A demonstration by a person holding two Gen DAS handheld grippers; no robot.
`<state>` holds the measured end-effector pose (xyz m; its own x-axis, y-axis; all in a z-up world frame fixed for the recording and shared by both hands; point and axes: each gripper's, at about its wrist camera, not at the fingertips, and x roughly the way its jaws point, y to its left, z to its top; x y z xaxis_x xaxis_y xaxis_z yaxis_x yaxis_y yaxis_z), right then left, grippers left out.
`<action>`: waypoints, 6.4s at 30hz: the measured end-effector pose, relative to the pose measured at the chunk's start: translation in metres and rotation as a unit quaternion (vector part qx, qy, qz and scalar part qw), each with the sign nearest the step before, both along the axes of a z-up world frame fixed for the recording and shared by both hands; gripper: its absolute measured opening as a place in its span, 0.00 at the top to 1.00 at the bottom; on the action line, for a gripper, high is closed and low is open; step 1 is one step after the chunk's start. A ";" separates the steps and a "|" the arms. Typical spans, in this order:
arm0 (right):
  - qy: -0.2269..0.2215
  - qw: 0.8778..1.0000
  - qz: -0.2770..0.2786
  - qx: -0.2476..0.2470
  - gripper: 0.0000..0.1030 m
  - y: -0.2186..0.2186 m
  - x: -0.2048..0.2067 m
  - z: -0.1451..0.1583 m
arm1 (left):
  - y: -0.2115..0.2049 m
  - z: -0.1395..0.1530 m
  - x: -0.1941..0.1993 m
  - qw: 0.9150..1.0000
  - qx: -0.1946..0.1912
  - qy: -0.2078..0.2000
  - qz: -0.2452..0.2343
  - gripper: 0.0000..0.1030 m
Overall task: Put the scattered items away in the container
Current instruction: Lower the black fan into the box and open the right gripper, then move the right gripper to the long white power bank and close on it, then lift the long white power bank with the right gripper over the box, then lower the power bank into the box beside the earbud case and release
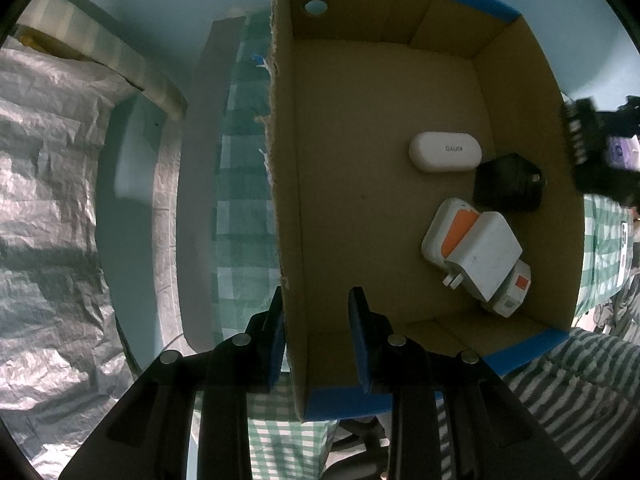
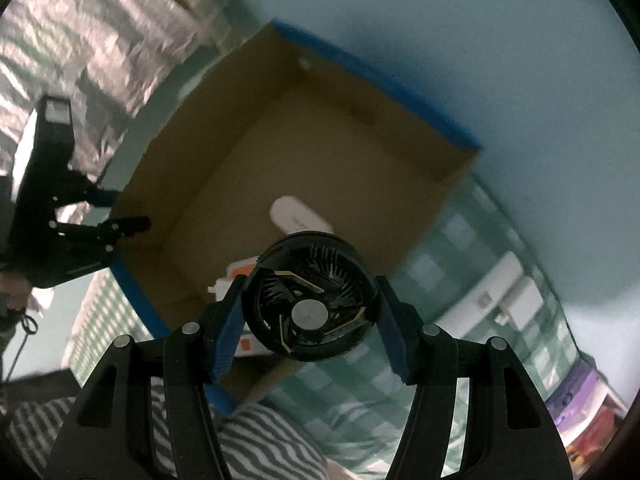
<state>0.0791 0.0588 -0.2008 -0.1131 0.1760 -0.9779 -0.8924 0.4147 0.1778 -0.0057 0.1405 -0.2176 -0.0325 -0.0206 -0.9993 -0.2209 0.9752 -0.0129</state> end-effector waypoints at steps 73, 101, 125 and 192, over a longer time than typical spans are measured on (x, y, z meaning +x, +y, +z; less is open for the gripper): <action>-0.013 0.976 -0.214 -0.028 0.39 -0.111 0.091 -0.025 | -0.004 0.006 -0.005 1.000 0.000 -0.004 -0.008 0.72; 0.055 0.914 -0.390 -0.095 0.41 -0.129 0.144 -0.145 | -0.002 0.007 -0.004 1.000 -0.004 -0.007 0.004 0.71; -0.014 0.972 -0.216 -0.096 0.60 -0.086 0.079 -0.138 | -0.001 0.002 -0.007 1.000 -0.009 -0.005 0.007 0.70; 0.027 0.999 -0.001 -0.021 0.61 0.021 -0.033 -0.059 | 0.002 0.002 -0.004 1.000 -0.014 -0.004 0.012 0.70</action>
